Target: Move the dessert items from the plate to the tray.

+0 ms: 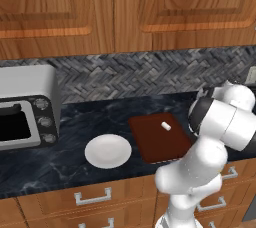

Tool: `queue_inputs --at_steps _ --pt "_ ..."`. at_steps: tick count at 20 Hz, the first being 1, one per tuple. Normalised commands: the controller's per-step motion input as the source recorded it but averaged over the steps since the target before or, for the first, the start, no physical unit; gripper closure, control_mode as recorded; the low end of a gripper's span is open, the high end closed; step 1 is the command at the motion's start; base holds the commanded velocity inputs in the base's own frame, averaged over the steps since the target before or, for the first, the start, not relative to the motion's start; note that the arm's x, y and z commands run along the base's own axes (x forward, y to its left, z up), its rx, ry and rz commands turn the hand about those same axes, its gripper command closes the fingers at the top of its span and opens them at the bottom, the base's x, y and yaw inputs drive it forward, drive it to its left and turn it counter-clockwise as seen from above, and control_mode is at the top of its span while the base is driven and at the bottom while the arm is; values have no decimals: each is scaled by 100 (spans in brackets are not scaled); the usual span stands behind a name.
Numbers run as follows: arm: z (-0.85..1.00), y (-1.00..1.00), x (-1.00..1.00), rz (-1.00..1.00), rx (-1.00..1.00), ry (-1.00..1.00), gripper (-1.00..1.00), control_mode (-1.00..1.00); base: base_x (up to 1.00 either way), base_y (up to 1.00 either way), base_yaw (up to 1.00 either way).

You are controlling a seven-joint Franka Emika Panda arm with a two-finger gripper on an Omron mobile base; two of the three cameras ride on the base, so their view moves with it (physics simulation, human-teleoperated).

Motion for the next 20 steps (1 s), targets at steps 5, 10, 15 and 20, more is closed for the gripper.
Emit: queue_inputs --at_steps 5,10,15,20 --pt "64 100 -23 0 0 16 100 -100 0 0 0" --pt "1 100 0 0 0 17 100 -100 0 0 0" --pt "-10 100 18 -6 -4 10 100 -100 0 0 0" --pt "-9 100 23 -9 -5 5 100 -100 0 0 0"
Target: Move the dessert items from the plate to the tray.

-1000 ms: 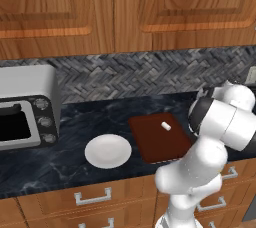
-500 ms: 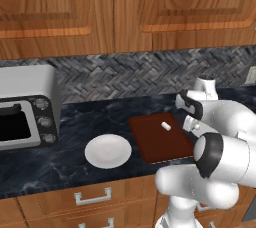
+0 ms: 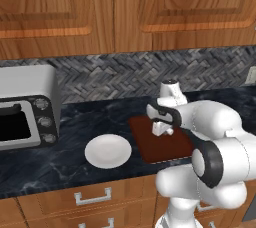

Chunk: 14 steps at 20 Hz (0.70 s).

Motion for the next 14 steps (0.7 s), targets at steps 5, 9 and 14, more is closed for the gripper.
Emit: queue_inputs --at_steps 5,9,14 --pt "-34 43 5 -2 0 -7 100 -100 0 0 0" --pt "-83 0 13 0 0 -3 100 -100 0 0 0" --pt "-52 -2 9 0 5 0 -100 -100 0 0 0"
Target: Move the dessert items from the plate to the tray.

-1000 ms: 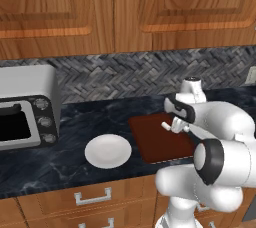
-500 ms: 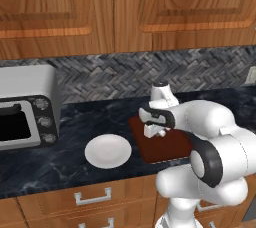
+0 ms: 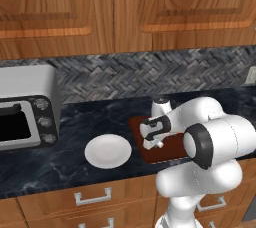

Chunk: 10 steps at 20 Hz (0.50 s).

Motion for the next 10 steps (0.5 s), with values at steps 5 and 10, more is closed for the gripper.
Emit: queue_inputs --at_steps 5,10 --pt "-3 0 5 0 0 0 -100 -100 0 0 0" --pt "58 5 -10 -1 4 2 -100 -100 0 0 0"
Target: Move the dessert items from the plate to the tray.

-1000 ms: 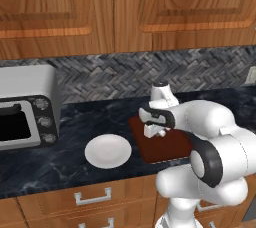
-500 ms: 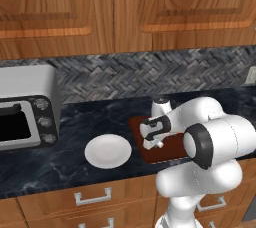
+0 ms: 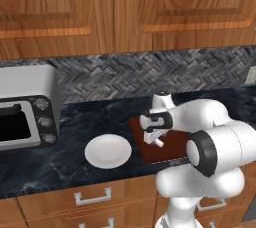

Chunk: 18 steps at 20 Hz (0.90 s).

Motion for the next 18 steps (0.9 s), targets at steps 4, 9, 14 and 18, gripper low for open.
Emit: queue_inputs --at_steps 4,9,14,18 --pt "100 0 -46 -9 9 -4 -100 -100 0 0 0" --pt "94 4 -69 -13 0 -10 -100 -100 0 0 0" --pt "19 1 -87 -3 0 -27 -100 -100 0 0 0" --pt "21 -2 -100 0 1 -41 -100 -100 0 0 0"
